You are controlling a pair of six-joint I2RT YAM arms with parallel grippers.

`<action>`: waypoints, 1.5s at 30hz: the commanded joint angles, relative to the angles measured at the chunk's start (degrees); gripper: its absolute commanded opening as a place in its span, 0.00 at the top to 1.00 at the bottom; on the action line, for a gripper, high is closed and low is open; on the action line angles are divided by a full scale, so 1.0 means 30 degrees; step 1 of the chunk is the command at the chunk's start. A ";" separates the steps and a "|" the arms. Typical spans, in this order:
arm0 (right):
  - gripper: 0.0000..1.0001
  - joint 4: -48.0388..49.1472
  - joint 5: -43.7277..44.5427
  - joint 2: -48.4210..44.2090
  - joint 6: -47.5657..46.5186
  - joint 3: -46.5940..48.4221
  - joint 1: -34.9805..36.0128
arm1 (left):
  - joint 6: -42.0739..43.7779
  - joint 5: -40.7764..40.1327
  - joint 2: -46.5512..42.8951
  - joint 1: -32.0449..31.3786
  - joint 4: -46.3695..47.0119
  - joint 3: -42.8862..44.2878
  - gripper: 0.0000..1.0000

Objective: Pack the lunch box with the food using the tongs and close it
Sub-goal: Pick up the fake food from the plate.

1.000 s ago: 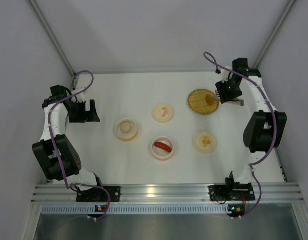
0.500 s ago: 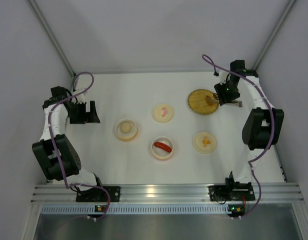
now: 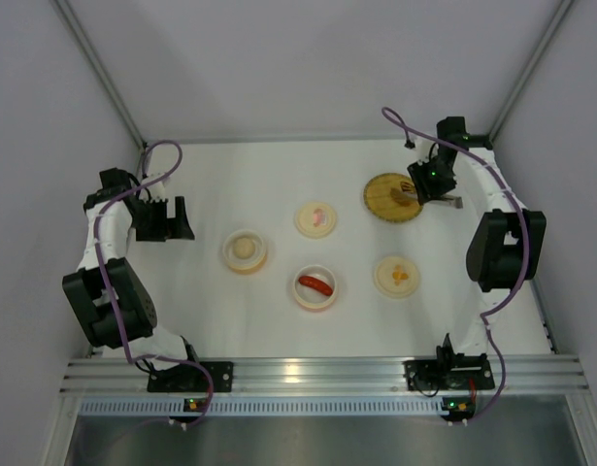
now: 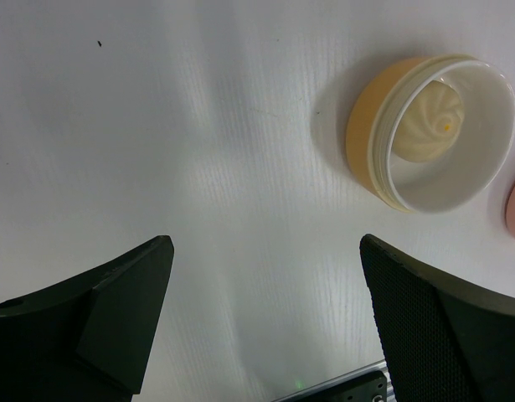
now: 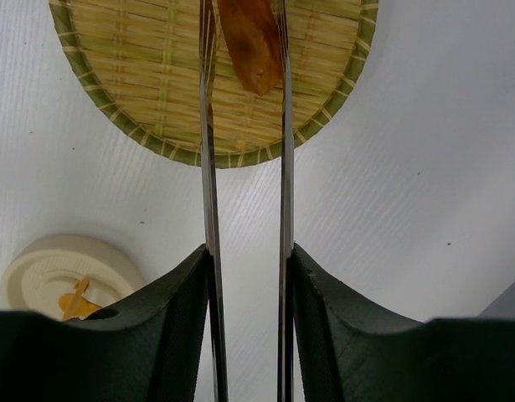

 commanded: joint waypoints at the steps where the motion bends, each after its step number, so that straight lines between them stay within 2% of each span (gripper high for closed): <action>1: 0.60 0.0152 -0.0347 0.0014 0.0025 0.0179 0.0197 | -0.0089 0.0300 -0.0014 0.0076 0.0557 -0.0059 0.02; 8: 0.56 0.0152 0.0092 -0.0133 -0.0268 -0.0290 0.0197 | -0.0060 0.0300 0.0015 0.0076 0.0528 0.0029 0.02; 16: 0.56 0.0123 0.0268 -0.0221 -0.0473 -0.0496 0.0197 | -0.0118 0.0388 0.0045 0.0076 0.0587 -0.0029 0.02; 27: 0.88 -0.0520 -0.0024 -0.0951 -0.0532 0.0060 0.0197 | -0.0147 0.0329 0.0045 0.0076 0.0587 0.0029 0.02; 32: 1.00 -0.1602 -0.1398 -0.2239 -0.0035 0.0588 0.0168 | -0.0089 0.0271 -0.0072 0.0076 0.0528 0.0058 0.02; 36: 1.00 -0.2571 -0.3157 -0.3528 0.0522 0.0296 0.0431 | -0.0118 0.0271 -0.0160 0.0076 0.0499 0.0088 0.02; 40: 1.00 -0.3011 -0.4708 -0.5783 0.0727 -0.1309 0.1395 | -0.0177 0.0329 -0.0160 0.0076 0.0441 0.0234 0.02; 45: 1.00 -0.2836 -0.5413 -0.8446 0.1283 -0.3975 0.4265 | -0.0264 0.0504 -0.0336 0.0076 0.0265 0.0293 0.02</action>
